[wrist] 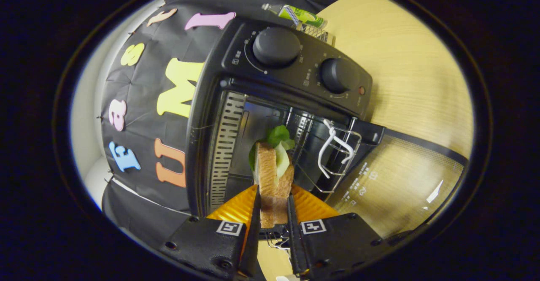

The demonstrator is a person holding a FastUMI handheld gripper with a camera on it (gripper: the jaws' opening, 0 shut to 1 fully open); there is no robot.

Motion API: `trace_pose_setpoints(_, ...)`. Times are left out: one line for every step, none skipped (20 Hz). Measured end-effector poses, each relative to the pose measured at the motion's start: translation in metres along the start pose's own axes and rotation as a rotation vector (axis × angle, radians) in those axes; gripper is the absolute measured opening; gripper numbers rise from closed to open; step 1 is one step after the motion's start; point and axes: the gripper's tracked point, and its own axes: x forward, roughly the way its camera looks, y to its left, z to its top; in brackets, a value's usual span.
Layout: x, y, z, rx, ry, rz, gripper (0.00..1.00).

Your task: Open the toaster oven, put the food inside, and close the toaster oven door.

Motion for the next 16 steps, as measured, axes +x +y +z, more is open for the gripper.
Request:
trace_pose_setpoints(0.003,0.002,0.001,-0.020,0.006,0.001,0.37)
trace_pose_setpoints(0.008,0.004,0.000,-0.049,0.010,0.002,0.37)
trace_pose_setpoints(0.012,0.006,-0.002,-0.087,0.025,0.003,0.38)
trace_pose_setpoints(0.014,0.007,-0.006,-0.118,0.042,0.000,0.39)
trace_pose_setpoints(0.017,0.008,-0.009,-0.149,0.068,-0.011,0.40)
trace_pose_setpoints(0.019,0.007,-0.009,-0.184,0.074,-0.018,0.41)
trace_pose_setpoints(0.018,0.008,-0.012,-0.221,0.082,-0.028,0.43)
trace_pose_setpoints(0.019,0.007,-0.012,-0.262,0.087,-0.041,0.43)
trace_pose_setpoints(0.017,0.009,-0.015,-0.316,0.097,-0.048,0.49)
trace_pose_setpoints(0.018,0.009,-0.019,-0.387,0.115,-0.050,0.55)
trace_pose_setpoints(0.019,0.008,-0.024,-0.467,0.122,-0.054,0.61)
trace_pose_setpoints(0.018,0.007,-0.026,-0.558,0.123,-0.065,0.67)
trace_pose_setpoints(0.017,0.006,-0.029,-0.641,0.116,-0.080,0.73)
trace_pose_setpoints(0.015,0.006,-0.031,-0.712,0.116,-0.096,0.79)
trace_pose_setpoints(0.017,0.006,-0.033,-0.780,0.120,-0.109,0.85)
trace_pose_setpoints(0.018,0.003,-0.035,-0.843,0.118,-0.131,0.89)
